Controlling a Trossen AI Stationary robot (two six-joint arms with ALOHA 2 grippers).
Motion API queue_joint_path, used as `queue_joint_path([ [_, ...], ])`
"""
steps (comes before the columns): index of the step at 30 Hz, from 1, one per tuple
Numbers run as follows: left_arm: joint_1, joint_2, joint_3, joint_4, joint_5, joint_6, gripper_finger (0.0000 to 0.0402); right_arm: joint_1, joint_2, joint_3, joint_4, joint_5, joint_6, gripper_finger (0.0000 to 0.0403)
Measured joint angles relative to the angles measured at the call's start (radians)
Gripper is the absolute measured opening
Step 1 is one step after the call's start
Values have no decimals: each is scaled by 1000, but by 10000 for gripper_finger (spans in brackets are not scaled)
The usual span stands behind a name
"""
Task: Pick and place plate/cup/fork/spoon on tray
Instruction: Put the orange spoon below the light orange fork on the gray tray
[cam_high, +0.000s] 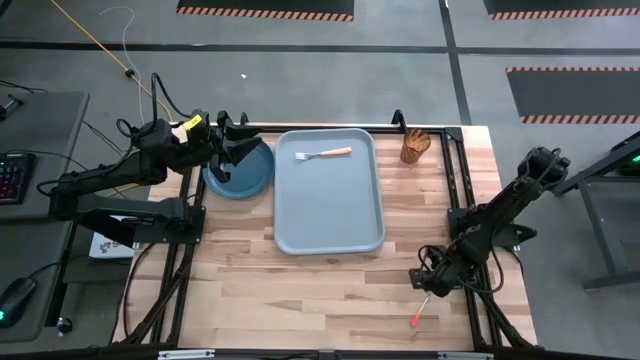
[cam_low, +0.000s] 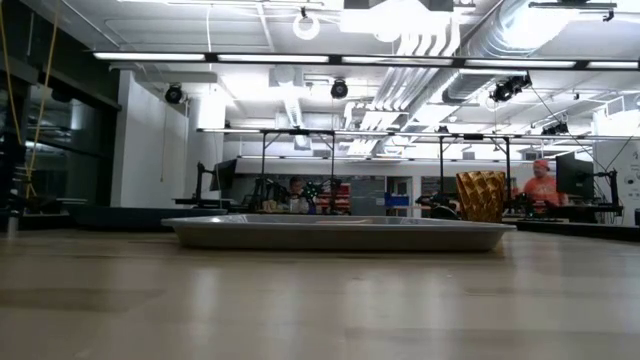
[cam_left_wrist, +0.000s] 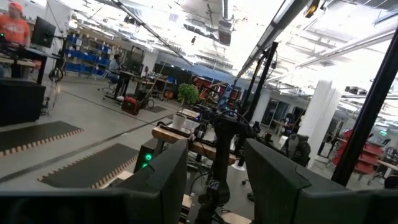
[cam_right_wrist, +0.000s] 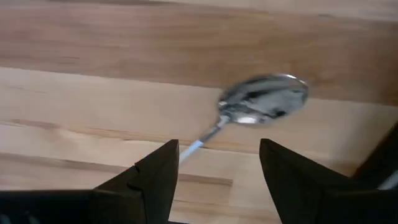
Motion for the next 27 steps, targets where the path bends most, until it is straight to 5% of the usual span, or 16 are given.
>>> queue_joint_path([
  [20, 0, 0, 0, -1, 0, -18, 149, -4, 339, 159, 59, -51, 9, 152],
  [27, 0, 0, 0, -2, 0, -18, 149, -38, 367, 177, 4, -42, -20, 91],
])
